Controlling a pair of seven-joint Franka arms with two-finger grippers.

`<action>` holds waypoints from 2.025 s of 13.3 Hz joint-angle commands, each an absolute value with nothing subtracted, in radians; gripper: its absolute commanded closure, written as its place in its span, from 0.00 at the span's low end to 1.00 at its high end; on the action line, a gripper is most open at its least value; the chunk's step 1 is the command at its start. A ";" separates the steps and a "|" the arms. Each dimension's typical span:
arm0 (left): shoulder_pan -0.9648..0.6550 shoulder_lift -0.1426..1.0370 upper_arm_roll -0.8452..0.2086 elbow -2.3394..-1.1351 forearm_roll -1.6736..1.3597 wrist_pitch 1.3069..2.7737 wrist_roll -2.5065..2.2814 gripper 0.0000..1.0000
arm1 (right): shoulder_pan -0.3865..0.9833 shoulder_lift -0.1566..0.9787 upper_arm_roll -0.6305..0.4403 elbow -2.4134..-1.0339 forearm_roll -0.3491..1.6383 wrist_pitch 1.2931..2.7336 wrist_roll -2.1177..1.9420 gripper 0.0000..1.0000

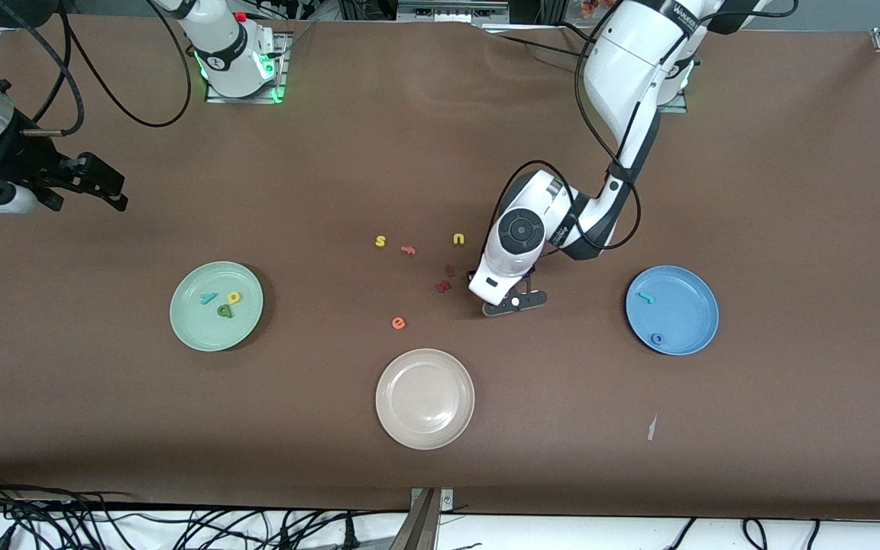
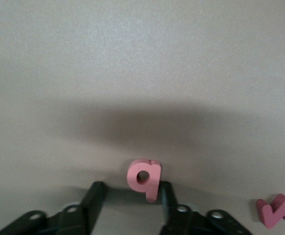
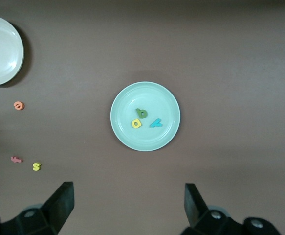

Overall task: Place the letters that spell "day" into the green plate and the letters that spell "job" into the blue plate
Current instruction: 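Return the right arm to rest while the left gripper reaches the pink q, then grasp the pink q with the left gripper and lift it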

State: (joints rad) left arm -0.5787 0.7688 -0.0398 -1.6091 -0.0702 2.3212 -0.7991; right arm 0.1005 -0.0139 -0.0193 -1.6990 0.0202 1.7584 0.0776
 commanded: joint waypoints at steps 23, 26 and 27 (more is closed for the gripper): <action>-0.566 0.807 -0.026 -1.555 -0.035 2.355 -0.839 0.02 | 0.115 0.057 -0.051 -1.585 -0.032 1.637 0.080 0.00; -0.566 0.808 -0.023 -1.554 -0.032 2.353 -0.801 0.02 | 0.114 0.057 -0.051 -1.585 -0.034 1.637 0.074 0.00; -0.565 0.807 -0.023 -1.554 -0.032 2.353 -0.798 0.02 | 0.114 0.057 -0.052 -1.583 -0.035 1.637 0.074 0.00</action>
State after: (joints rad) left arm -0.5689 0.7929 -0.0233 -1.5812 -0.0573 2.3581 -0.8187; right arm 0.1190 0.0441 -0.0530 -1.6192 -0.0309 1.6570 0.0783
